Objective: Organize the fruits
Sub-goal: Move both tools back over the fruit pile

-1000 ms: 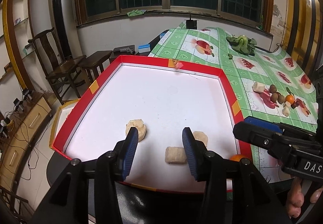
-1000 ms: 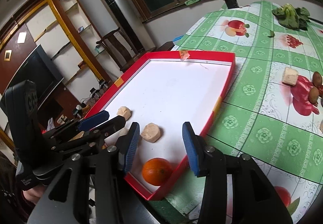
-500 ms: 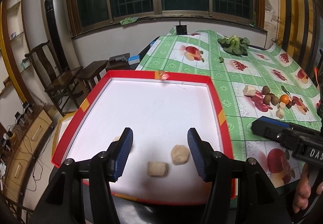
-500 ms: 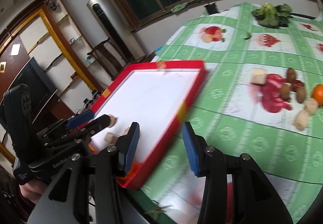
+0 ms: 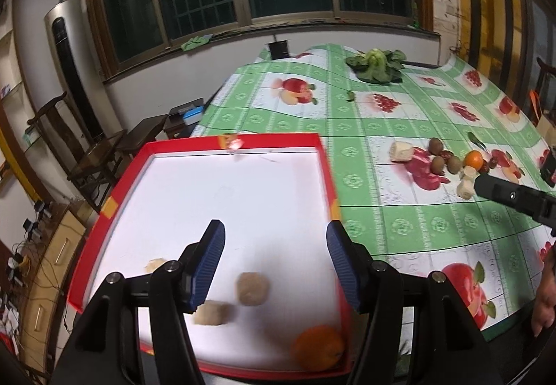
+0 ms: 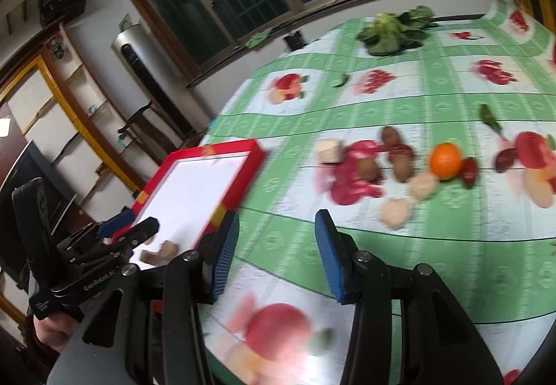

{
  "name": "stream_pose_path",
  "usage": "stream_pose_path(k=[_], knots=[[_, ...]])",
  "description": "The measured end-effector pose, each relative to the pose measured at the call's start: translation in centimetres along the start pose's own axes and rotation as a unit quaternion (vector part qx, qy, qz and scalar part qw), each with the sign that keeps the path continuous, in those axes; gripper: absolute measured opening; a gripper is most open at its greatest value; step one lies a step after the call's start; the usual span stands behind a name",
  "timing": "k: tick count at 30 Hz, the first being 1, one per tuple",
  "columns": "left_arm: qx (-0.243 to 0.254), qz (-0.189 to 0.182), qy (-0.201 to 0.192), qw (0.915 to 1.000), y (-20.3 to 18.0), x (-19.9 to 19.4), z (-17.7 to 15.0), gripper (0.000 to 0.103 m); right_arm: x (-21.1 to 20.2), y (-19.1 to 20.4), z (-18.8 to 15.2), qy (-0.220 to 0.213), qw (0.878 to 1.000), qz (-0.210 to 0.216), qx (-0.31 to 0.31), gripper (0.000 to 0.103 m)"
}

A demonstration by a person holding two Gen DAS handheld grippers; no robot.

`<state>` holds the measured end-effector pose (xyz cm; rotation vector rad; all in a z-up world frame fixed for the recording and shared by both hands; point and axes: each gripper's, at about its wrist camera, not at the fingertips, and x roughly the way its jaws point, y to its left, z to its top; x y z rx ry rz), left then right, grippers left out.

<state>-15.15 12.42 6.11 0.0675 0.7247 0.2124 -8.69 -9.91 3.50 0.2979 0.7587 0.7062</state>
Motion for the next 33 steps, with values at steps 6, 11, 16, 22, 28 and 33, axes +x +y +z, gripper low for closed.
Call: stream_pose_path(k=[6,11,16,22,28,33], knots=[[0.034,-0.038,0.013,0.9986,-3.6,1.0,0.4,0.061,-1.6,-3.9,0.2,0.016,0.998,-0.065,0.001,0.052],[0.066,-0.071,0.026,0.9949,-6.9,2.1,1.2,0.061,-1.0,-5.9,1.0,0.045,0.993,-0.11,0.012,0.052],[0.078,-0.081,0.033,0.9931,-8.2,2.3,1.2,0.063,1.7,-6.1,2.0,0.082,0.987,-0.137,0.005,0.052],[0.081,-0.089,0.059,0.991,-8.9,2.6,0.7,0.065,4.4,-5.7,3.8,0.086,0.982,-0.167,-0.006,0.052],[0.097,-0.094,0.068,0.9885,-10.7,2.2,0.9,0.065,4.6,-4.8,4.0,0.101,0.978,-0.178,-0.035,0.038],[0.108,-0.091,0.068,0.9876,-11.9,1.9,1.4,0.065,3.5,-9.1,4.8,0.124,0.986,-0.064,0.089,0.038]])
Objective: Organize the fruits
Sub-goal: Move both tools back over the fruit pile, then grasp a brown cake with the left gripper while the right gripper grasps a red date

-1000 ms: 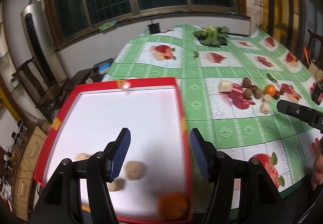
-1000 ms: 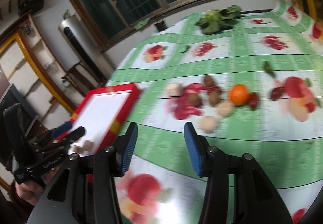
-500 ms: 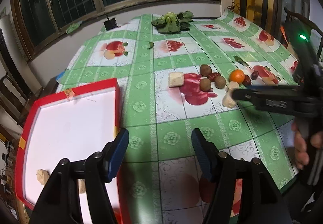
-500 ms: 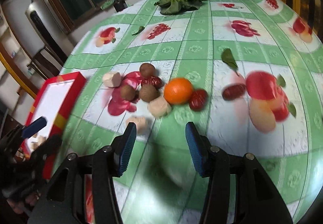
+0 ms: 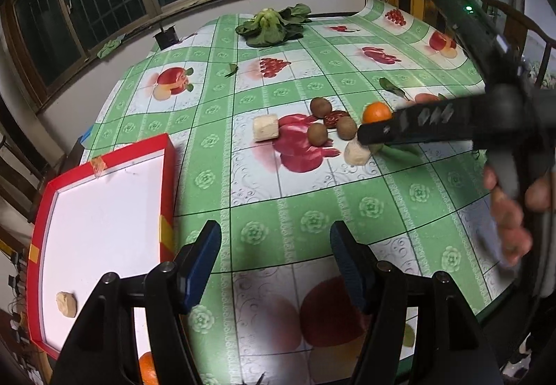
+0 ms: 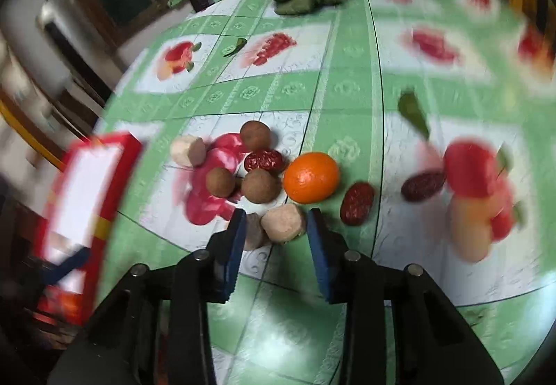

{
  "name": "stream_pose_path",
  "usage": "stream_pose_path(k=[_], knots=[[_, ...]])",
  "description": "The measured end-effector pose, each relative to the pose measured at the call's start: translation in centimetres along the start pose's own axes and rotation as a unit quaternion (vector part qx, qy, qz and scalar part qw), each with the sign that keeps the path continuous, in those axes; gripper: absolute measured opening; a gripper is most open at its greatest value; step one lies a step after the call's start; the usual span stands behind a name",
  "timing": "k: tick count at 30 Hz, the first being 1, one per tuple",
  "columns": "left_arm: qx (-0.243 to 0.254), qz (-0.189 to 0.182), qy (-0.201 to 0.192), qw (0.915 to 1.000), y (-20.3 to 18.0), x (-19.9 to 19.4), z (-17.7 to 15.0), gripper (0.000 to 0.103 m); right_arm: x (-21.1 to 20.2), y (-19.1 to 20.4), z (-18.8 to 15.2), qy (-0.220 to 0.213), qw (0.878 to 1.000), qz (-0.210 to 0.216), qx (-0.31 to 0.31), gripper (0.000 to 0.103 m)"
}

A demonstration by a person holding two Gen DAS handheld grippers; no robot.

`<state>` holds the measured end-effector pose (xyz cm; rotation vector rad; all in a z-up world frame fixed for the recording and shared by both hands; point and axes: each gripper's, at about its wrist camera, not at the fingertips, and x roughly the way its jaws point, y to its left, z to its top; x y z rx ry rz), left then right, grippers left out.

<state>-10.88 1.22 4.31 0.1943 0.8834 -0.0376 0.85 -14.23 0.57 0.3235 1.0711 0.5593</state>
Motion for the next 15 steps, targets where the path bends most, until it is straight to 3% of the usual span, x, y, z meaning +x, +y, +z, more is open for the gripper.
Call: stream_pose_path(k=[2,5,10,13,15], knots=[[0.001,-0.004,0.002,1.0,-0.4,0.2,0.5,0.065,-0.5,-2.6,0.4,0.011,0.995,0.065,0.073,0.038],[0.017,-0.015,-0.005,0.9997,-1.7,0.7,1.8,0.065,-1.6,-4.2,0.4,0.006,0.989,0.104,0.102,0.038],[0.038,-0.041,-0.002,0.9984,-3.3,2.9,3.8,0.065,-4.6,-6.0,0.2,-0.046,0.982,0.131,0.124,0.038],[0.034,-0.059,0.007,0.9977,-3.6,4.7,4.7,0.064,-5.6,-7.0,0.1,-0.07,0.982,0.11,0.134,0.038],[0.041,-0.065,0.019,0.9969,-4.0,5.9,5.0,0.052,-5.8,-7.4,0.1,-0.076,0.982,0.102,0.143,0.038]])
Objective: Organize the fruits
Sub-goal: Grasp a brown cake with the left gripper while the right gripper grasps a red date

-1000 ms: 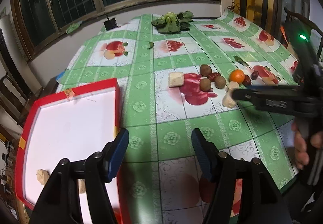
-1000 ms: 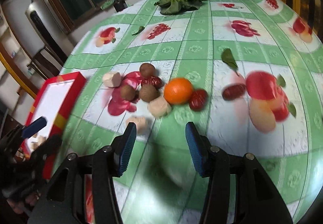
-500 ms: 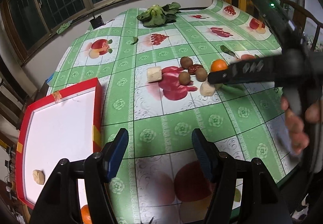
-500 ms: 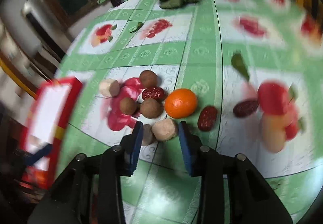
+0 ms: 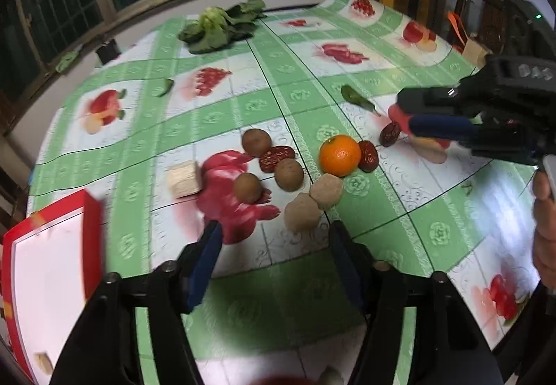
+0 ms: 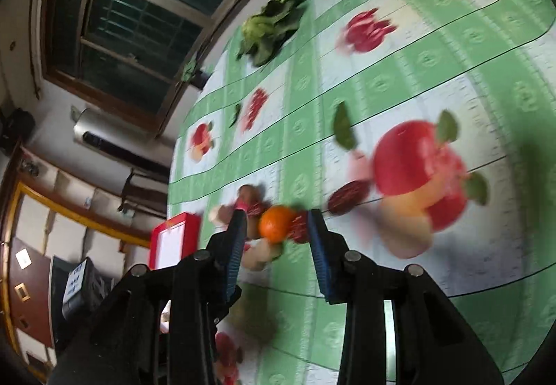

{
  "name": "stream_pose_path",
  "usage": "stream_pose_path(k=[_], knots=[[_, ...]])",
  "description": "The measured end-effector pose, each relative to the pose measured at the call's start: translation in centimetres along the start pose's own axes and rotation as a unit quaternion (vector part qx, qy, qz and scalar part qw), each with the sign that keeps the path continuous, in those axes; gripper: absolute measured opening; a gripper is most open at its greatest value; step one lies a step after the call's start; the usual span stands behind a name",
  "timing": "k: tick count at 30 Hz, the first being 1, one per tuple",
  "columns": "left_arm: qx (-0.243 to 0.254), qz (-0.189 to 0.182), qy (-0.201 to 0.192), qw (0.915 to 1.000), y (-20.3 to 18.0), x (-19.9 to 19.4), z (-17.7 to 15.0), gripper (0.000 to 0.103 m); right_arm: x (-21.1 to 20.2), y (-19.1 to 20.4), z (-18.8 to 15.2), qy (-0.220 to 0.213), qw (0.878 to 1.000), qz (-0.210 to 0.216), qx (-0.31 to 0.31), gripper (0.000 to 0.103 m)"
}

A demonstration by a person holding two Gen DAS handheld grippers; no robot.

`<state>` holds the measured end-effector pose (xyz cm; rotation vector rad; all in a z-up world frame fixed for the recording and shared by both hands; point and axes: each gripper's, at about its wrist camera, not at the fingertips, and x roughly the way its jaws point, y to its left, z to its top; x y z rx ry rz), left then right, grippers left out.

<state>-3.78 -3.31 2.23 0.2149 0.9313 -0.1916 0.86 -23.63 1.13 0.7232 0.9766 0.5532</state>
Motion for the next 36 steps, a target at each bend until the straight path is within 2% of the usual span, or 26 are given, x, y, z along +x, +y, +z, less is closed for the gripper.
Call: stream_pose_path(k=[2,5,8,9,16,21,23,28,31,33,36], knots=[[-0.001,-0.014,0.01,0.9999,0.0,0.6,-0.1,0.045,-0.3,-0.3,0.3,-0.012,1.0,-0.001,0.011,0.038],[-0.003,-0.035,0.009,0.9993,-0.1,1.1,0.0,0.042,-2.3,-1.0,0.8,-0.059,0.998,-0.003,0.027,0.038],[-0.01,-0.061,0.003,0.9981,0.0,1.4,0.3,0.025,-3.7,-2.2,1.2,-0.082,0.995,-0.029,0.041,0.038],[-0.008,-0.062,0.001,0.998,0.0,1.4,0.3,0.023,-3.7,-2.5,1.4,-0.079,0.995,-0.039,0.042,0.038],[-0.02,-0.078,-0.009,0.9967,0.7,-0.2,-1.3,0.023,-2.9,-3.0,1.8,-0.067,0.994,-0.067,0.047,0.038],[-0.045,-0.088,-0.022,0.9949,1.7,-2.6,-3.0,0.023,-0.1,-1.8,1.2,-0.022,0.997,-0.074,0.021,0.038],[-0.052,-0.09,-0.029,0.9942,2.1,-3.5,-3.6,0.023,0.8,-1.2,1.2,-0.016,0.995,-0.1,0.009,0.038],[-0.065,-0.094,-0.035,0.9928,2.6,-4.7,-4.5,0.023,1.9,-0.6,1.1,-0.016,0.992,-0.127,0.002,0.036],[-0.07,-0.094,-0.04,0.9923,2.7,-5.3,-5.1,0.023,2.6,0.1,1.0,-0.021,0.986,-0.163,-0.016,0.023],[-0.074,-0.093,-0.045,0.9919,2.9,-5.7,-5.3,0.023,3.0,0.7,0.8,-0.024,0.982,-0.183,-0.033,0.021],[-0.08,-0.092,-0.048,0.9914,3.3,-6.2,-5.8,0.023,3.7,2.1,0.3,-0.029,0.97,-0.228,-0.08,0.019]])
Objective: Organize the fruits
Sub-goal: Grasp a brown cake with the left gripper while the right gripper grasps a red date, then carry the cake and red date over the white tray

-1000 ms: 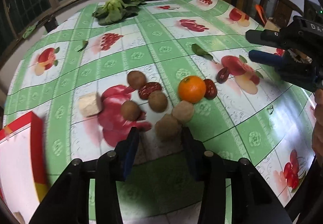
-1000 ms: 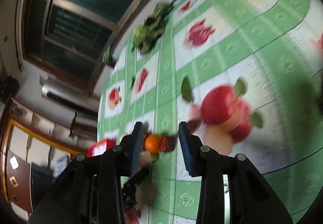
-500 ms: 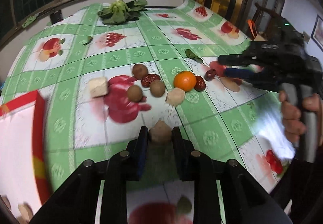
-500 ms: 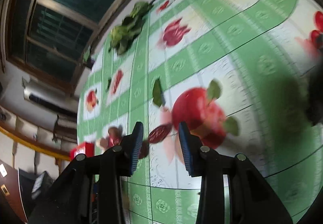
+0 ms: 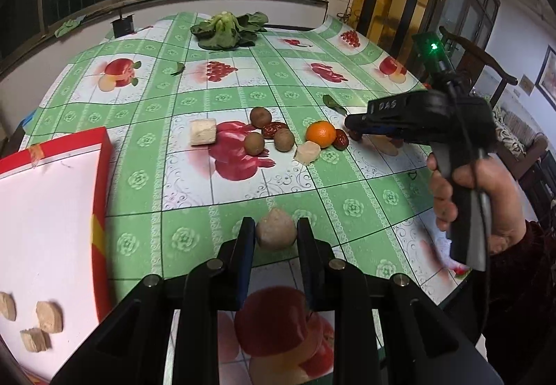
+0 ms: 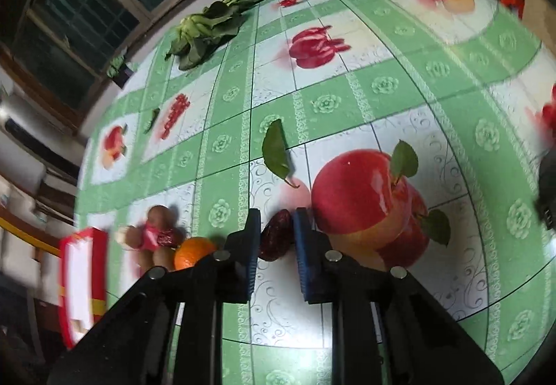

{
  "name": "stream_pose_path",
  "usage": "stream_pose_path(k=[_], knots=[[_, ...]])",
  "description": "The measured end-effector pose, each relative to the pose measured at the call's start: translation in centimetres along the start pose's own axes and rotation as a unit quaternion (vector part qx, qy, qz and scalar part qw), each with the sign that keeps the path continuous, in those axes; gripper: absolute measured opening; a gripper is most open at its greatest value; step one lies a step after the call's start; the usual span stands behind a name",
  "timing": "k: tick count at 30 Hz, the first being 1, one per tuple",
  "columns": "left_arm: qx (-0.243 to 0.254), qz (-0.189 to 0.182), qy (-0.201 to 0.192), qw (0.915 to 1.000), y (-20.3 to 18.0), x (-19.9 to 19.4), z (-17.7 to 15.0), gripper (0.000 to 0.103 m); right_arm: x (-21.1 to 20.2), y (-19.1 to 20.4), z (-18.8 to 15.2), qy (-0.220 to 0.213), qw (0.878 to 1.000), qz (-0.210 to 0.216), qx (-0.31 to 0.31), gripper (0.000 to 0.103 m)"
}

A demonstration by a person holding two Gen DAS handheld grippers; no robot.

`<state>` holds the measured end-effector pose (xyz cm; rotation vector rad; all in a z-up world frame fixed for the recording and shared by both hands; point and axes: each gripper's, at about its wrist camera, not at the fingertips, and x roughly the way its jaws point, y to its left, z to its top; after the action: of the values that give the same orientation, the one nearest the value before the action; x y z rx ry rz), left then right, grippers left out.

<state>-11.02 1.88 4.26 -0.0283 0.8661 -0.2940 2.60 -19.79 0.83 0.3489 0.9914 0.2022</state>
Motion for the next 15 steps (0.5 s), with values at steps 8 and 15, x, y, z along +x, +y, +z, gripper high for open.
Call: stream_pose_path(k=[8,15], knots=[[-0.01,0.003,-0.015,0.9998,1.0,-2.3,-1.1,0.023,-1.6,-0.9,-1.8,0.003,1.0,0.008,0.002,0.017],[-0.029,0.016,-0.037,0.9988,2.5,-4.0,-2.1,0.023,-3.0,-1.1,-4.0,0.043,0.99,0.128,0.047,0.018]])
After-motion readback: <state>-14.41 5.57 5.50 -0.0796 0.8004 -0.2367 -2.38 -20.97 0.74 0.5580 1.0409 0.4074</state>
